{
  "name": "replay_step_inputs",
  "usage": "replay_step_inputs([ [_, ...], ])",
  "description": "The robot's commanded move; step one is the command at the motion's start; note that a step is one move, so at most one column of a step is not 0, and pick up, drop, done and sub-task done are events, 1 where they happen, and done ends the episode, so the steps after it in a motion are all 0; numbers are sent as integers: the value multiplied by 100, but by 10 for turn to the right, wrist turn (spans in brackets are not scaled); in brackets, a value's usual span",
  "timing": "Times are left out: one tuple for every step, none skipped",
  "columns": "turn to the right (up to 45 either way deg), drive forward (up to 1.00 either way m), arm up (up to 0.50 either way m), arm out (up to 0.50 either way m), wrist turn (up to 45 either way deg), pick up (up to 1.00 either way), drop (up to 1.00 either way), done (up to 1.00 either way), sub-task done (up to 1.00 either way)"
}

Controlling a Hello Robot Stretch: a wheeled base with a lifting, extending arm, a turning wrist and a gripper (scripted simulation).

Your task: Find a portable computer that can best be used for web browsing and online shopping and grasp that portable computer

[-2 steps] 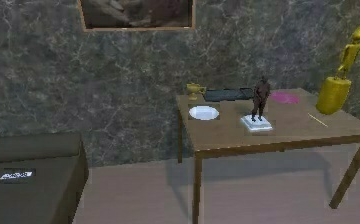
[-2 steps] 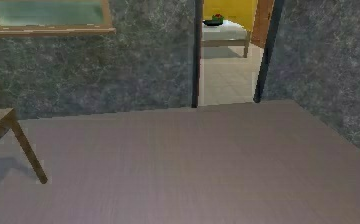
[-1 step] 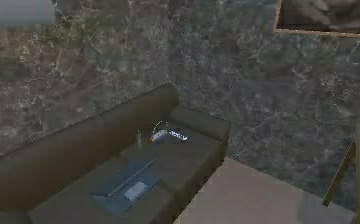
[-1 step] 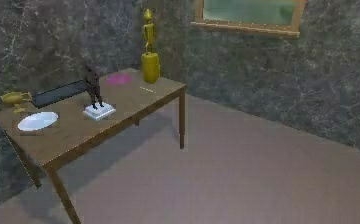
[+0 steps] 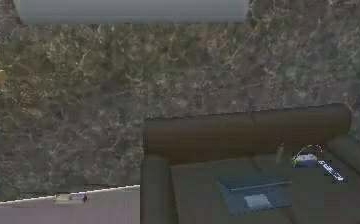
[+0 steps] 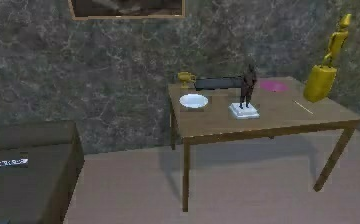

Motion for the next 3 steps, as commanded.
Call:
replay_step_inputs([
  [-450, 0, 0, 0, 0, 0, 0, 0, 0],
  [-180, 0, 0, 0, 0, 0, 0, 0, 0],
  [450, 0, 0, 0, 0, 0, 0, 0, 0],
])
